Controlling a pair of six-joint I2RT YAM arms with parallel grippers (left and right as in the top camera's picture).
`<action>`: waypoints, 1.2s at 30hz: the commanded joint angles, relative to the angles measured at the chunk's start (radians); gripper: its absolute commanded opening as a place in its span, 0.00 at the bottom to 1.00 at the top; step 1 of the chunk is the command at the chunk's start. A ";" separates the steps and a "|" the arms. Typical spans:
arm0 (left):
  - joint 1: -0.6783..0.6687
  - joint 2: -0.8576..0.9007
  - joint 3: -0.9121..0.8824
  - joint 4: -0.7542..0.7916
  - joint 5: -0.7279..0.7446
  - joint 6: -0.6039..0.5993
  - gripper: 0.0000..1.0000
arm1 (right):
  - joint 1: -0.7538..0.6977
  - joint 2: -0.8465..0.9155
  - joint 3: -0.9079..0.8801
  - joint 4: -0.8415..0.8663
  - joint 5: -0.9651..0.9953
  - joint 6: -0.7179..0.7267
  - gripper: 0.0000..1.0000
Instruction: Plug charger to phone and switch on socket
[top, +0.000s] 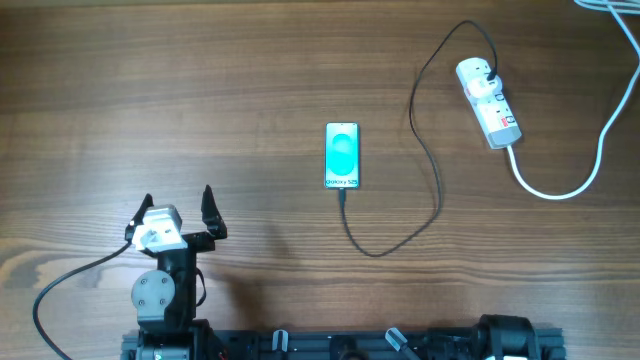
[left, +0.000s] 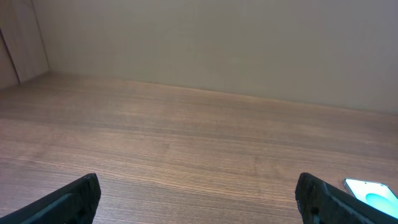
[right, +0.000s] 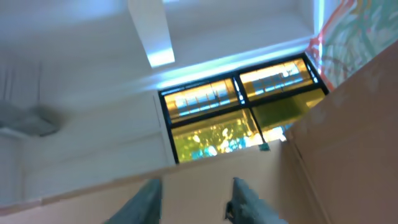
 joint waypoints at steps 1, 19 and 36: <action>0.005 -0.009 -0.010 0.003 0.012 0.015 1.00 | -0.003 -0.005 0.010 0.022 -0.007 0.016 0.42; 0.005 -0.009 -0.010 0.003 0.012 0.015 1.00 | -0.067 -0.222 -0.108 0.007 -0.015 0.027 0.48; 0.005 -0.009 -0.010 0.003 0.012 0.015 1.00 | -0.084 -0.220 -0.344 0.005 0.109 0.461 1.00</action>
